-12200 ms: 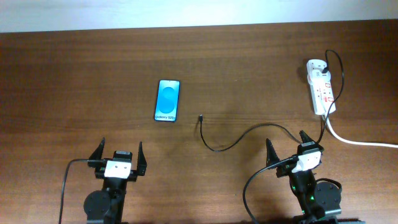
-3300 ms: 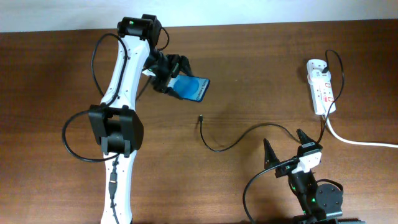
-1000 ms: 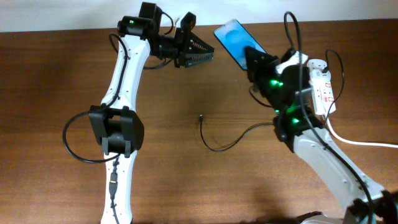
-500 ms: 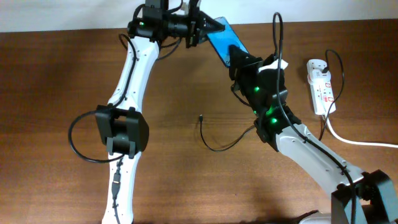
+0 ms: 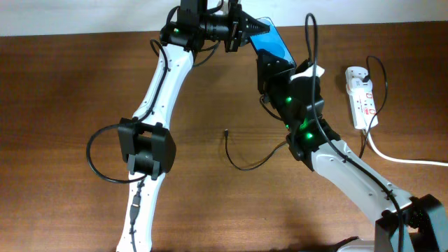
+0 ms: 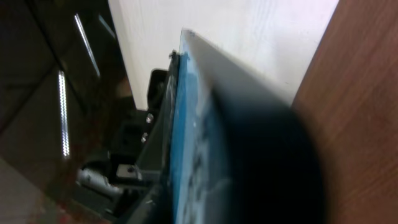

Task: Plug charger to phone and switch on socket

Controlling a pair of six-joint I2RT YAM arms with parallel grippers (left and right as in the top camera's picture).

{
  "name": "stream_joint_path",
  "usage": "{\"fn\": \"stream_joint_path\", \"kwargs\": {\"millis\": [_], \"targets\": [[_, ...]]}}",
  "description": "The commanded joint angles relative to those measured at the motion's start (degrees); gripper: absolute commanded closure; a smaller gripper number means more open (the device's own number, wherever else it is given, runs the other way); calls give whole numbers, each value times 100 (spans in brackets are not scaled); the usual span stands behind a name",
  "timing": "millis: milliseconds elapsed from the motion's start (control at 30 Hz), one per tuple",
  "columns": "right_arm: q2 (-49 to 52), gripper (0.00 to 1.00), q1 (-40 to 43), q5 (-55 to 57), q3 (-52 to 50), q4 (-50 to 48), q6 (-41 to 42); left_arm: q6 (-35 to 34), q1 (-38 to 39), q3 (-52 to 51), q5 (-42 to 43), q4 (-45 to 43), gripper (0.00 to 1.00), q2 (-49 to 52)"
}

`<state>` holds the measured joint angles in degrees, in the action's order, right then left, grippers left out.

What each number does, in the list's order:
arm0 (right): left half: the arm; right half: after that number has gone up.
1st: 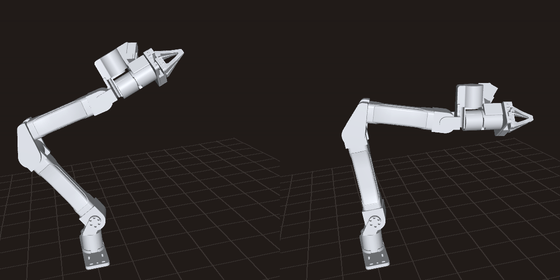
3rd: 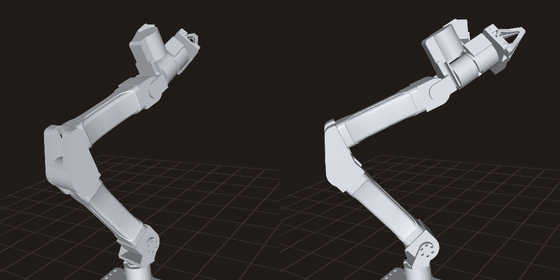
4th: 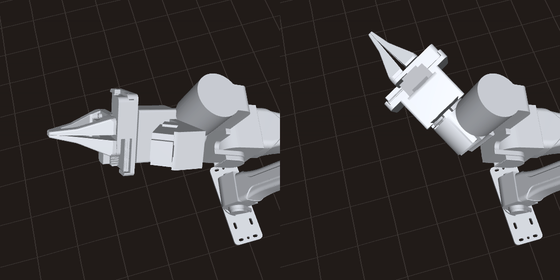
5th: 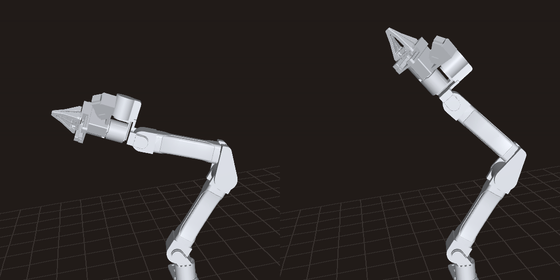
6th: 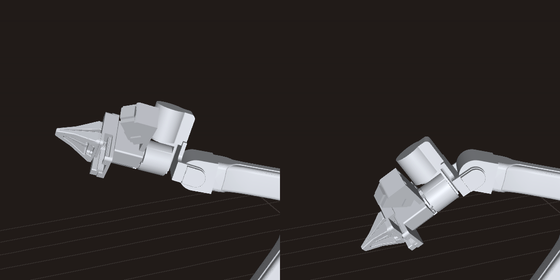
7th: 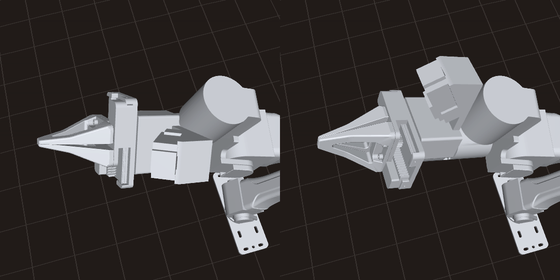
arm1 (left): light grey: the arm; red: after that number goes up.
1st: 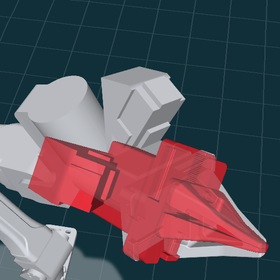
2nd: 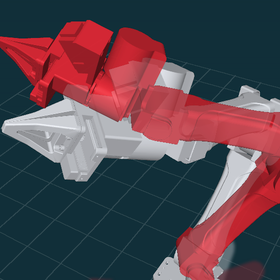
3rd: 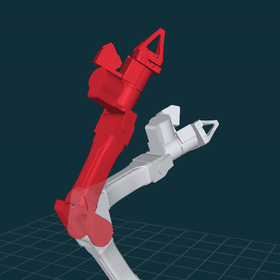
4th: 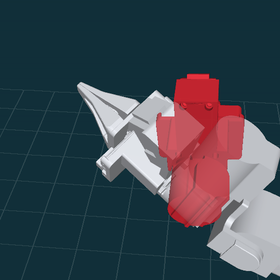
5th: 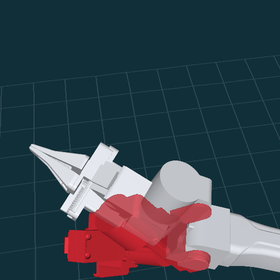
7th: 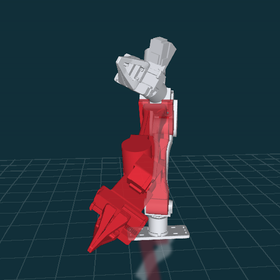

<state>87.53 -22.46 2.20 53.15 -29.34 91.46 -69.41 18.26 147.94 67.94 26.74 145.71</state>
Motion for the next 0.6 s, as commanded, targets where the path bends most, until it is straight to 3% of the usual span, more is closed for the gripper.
{"fn": "stream_joint_path", "kwargs": {"millis": [0, 67, 133, 233, 333, 367, 467, 567], "targets": [[103, 52, -48, -304, -33, 70, -426, 177, -85, 98, 127, -52, 100, -107], [103, 45, 81, -496, -33, 66, -752, 446, -258, 98, 129, 170, 100, -107], [103, 37, 280, -977, -33, 275, -966, 1130, -577, 98, 98, 754, 100, -107], [103, 31, 304, -1217, -33, 1217, -1690, 2306, -1117, 98, -557, 2422, 100, -107], [103, 30, 304, -1707, -33, 2347, -3740, 3668, -1631, 98, -732, 3674, 100, -107], [103, 30, 304, -2015, -33, 2752, -4079, 4260, -1770, 98, -732, 4177, 100, -107], [105, 30, 297, -2347, -33, 3720, -4719, 5346, -2074, 98, -715, 5342, 100, -107], [407, 36, 293, -2457, -33, 4098, -4819, 6107, -2153, 98, -743, 5952, 100, -107]]}}
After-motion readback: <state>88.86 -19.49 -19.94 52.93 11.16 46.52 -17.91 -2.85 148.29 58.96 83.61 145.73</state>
